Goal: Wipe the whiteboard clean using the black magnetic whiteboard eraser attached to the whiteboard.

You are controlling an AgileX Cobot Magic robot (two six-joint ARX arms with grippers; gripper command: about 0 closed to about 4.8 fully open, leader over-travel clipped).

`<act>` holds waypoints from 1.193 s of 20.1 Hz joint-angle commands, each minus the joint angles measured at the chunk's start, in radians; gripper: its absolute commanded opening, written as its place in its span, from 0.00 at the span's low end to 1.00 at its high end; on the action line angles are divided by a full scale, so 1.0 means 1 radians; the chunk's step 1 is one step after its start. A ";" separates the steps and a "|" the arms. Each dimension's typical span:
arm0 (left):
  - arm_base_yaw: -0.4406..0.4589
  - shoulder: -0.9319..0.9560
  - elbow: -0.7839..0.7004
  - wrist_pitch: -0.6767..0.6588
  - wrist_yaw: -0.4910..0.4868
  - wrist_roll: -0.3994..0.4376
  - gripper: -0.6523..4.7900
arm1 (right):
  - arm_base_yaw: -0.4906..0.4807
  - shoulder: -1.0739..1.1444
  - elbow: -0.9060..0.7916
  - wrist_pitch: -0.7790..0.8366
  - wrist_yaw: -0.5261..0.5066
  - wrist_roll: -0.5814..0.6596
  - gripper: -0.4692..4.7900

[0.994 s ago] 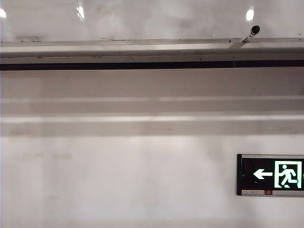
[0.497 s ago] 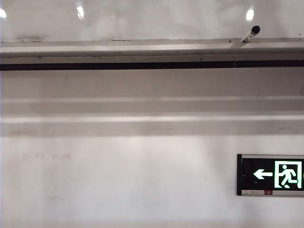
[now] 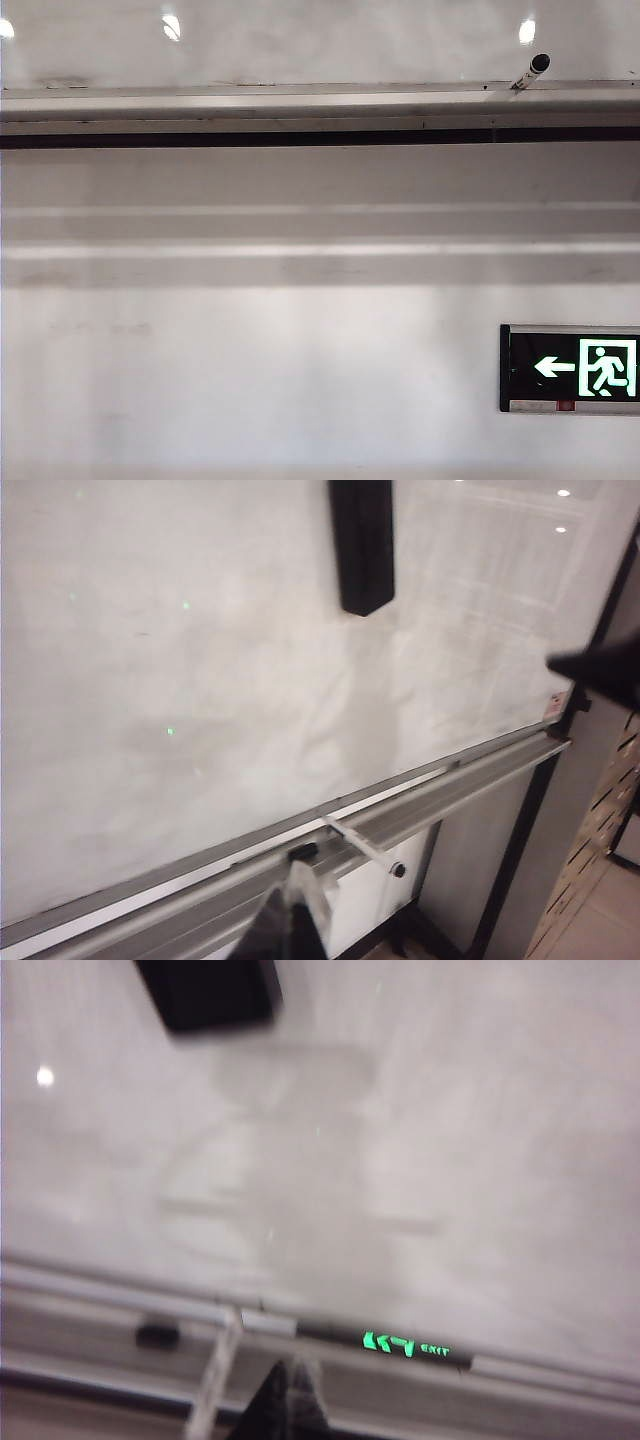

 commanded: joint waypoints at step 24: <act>-0.190 -0.513 -0.599 0.026 -0.486 0.199 0.11 | 0.001 -0.769 -1.334 0.797 -0.204 -0.010 0.09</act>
